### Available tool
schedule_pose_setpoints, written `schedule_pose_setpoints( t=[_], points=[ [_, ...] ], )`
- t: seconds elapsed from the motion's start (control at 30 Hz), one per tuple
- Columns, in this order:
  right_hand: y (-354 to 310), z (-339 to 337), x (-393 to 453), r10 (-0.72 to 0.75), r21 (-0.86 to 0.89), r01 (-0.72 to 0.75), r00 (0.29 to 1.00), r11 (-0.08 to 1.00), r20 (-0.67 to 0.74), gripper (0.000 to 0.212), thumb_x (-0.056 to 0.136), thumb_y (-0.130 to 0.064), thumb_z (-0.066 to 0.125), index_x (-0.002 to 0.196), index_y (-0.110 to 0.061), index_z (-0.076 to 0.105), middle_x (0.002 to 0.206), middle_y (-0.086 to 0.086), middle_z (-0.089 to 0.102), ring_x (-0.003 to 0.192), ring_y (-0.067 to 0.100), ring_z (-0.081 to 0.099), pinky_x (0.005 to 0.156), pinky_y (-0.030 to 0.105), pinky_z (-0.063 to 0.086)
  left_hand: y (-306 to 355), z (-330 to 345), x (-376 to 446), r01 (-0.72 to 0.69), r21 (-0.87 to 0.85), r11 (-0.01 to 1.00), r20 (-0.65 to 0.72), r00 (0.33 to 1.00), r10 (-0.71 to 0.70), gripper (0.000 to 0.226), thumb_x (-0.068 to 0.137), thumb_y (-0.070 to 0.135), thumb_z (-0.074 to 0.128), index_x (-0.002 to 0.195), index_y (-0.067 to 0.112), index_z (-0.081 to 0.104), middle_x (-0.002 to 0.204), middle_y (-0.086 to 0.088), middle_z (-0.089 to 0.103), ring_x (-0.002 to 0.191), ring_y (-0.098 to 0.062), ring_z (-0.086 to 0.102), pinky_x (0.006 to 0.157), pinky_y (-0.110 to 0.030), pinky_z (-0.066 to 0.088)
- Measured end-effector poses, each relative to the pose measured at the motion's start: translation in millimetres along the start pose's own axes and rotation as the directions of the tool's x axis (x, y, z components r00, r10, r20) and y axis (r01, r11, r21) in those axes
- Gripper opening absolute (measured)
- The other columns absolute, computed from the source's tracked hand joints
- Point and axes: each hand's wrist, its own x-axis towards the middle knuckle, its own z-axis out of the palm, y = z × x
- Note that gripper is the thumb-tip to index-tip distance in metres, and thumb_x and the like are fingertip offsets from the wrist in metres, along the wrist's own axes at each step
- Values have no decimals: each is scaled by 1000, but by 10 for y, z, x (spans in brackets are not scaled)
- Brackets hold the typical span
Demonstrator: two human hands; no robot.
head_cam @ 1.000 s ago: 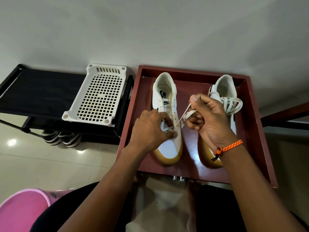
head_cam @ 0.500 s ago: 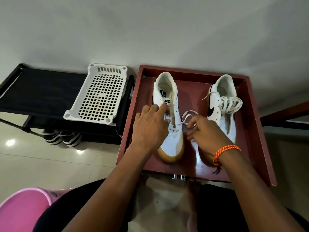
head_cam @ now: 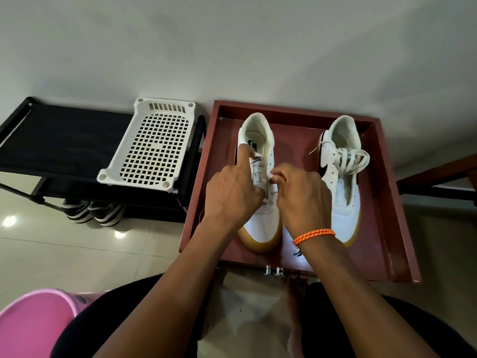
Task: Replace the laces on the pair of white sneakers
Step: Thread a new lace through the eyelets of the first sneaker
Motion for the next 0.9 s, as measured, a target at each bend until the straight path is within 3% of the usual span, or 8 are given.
schedule_pose_setpoints(
  t=[0.1, 0.23, 0.33, 0.43, 0.57, 0.63, 0.8, 0.9],
  points=[
    [-42, 29, -18, -54, 53, 59, 996, 997, -75, 13, 101, -25, 67, 105, -27, 79, 89, 4, 75, 80, 34, 71, 65, 41, 59, 17, 14, -20, 25, -9, 1000, 26, 999, -25, 53, 86, 21, 66, 130, 25, 37, 75, 2, 66, 63, -24, 62, 51, -34, 43],
    [36, 98, 23, -87, 151, 103, 990, 983, -110, 16, 102, -21, 66, 113, -26, 77, 96, 3, 78, 85, 29, 73, 69, 45, 61, -65, -28, -8, 86, -63, 994, 71, 994, -82, 33, 89, 35, 71, 113, 26, 49, 82, 7, 67, 73, -20, 65, 59, -35, 48],
    [69, 148, 28, -71, 176, 89, 992, 980, -106, 10, 103, -25, 66, 112, -27, 66, 91, 2, 77, 81, 31, 73, 65, 46, 59, -51, -110, 7, 185, -205, 961, -47, 979, -198, 3, 92, 29, 64, 92, 28, 62, 76, 11, 68, 71, -10, 65, 57, -29, 46],
    [38, 175, 23, -104, 142, 122, 987, 982, -123, 3, 100, -22, 69, 100, -23, 72, 91, 0, 71, 80, 25, 66, 65, 43, 56, -22, -150, 35, 268, -235, 934, -196, 929, -315, 12, 95, 24, 60, 84, 28, 65, 70, 11, 65, 65, -7, 62, 56, -28, 46],
    [-4, 221, 27, -145, -3, 145, 983, 989, -111, 4, 88, -19, 74, 87, -17, 77, 138, 5, 57, 120, 28, 51, 93, 43, 50, -125, -137, 101, 404, -362, 840, -108, 877, -468, 18, 93, 24, 60, 79, 28, 72, 70, 10, 69, 67, -12, 67, 63, -32, 53],
    [-20, 248, 25, -135, -61, 132, 990, 989, -46, 9, 86, -21, 71, 81, -16, 76, 155, 4, 47, 137, 30, 42, 103, 45, 44, -166, -126, 106, 428, -366, 826, -35, 881, -472, 18, 92, 25, 64, 79, 28, 77, 70, 9, 72, 68, -14, 69, 63, -30, 54],
    [-85, 280, 18, -132, -129, 132, 991, 983, 8, 38, 86, -36, 41, 78, -17, 74, 161, 2, 43, 145, 34, 38, 98, 50, 43, -133, -104, 65, 415, -296, 860, 25, 904, -428, 18, 90, 21, 68, 78, 27, 80, 71, 9, 74, 67, -13, 70, 59, -31, 58],
    [-61, 298, 45, -103, -97, 109, 992, 989, 70, 26, 87, -31, 53, 75, -21, 73, 165, -2, 37, 147, 33, 33, 102, 52, 41, -140, -120, 71, 410, -270, 871, 20, 907, -421, 17, 88, 21, 69, 77, 27, 81, 75, 11, 75, 69, -12, 70, 62, -34, 61]
  ],
)
